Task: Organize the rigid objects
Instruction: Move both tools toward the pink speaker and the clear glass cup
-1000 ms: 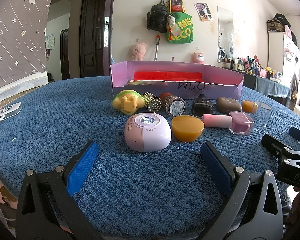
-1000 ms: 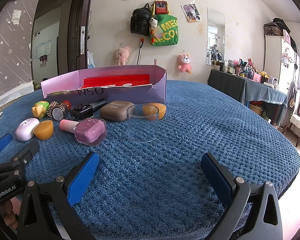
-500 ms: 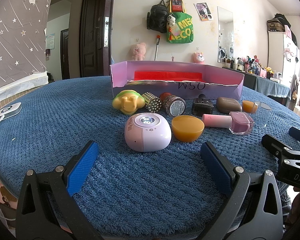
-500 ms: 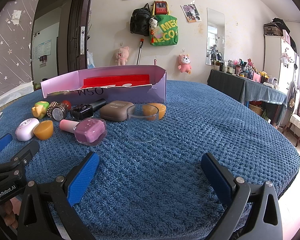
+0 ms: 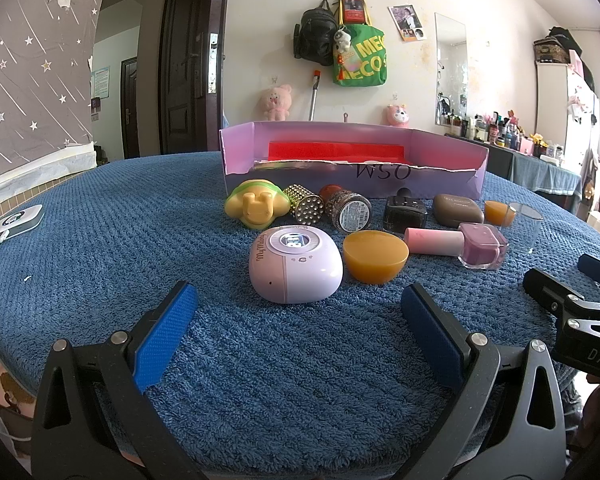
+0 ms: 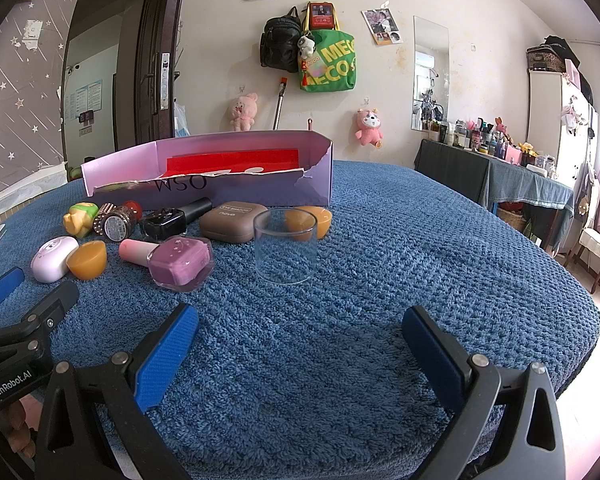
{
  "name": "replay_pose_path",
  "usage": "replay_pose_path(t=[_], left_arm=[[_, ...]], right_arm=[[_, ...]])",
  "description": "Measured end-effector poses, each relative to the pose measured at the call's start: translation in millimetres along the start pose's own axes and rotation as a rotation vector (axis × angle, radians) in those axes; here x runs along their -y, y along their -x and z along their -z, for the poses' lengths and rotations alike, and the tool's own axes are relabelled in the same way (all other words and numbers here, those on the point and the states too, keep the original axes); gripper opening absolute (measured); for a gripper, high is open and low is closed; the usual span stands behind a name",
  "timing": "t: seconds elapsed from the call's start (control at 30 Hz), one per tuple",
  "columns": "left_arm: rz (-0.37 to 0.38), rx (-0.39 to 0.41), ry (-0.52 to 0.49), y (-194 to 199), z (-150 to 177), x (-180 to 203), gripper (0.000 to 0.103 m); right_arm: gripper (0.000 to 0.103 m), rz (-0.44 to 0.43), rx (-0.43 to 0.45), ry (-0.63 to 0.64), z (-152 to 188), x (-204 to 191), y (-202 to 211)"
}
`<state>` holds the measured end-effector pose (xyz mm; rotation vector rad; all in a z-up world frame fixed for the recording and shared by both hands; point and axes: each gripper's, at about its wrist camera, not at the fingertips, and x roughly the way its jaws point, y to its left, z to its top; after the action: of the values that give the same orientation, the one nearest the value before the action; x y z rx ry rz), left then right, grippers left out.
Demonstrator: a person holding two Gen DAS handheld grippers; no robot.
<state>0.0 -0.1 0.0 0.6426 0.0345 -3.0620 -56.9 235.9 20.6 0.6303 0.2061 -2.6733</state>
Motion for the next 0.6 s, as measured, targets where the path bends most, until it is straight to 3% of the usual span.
replay_pose_path(t=[0.37, 0.6], left_arm=[[-0.001, -0.004, -0.001, 0.0, -0.1, 0.4, 0.103], [0.056, -0.064, 0.035, -2.0, -13.7, -6.7, 0.103]], right_arm=[[0.103, -0.001, -0.003, -0.001, 0.8, 0.1, 0.1], [0.103, -0.030, -0.043, 0.001, -8.1, 2.9, -0.3]])
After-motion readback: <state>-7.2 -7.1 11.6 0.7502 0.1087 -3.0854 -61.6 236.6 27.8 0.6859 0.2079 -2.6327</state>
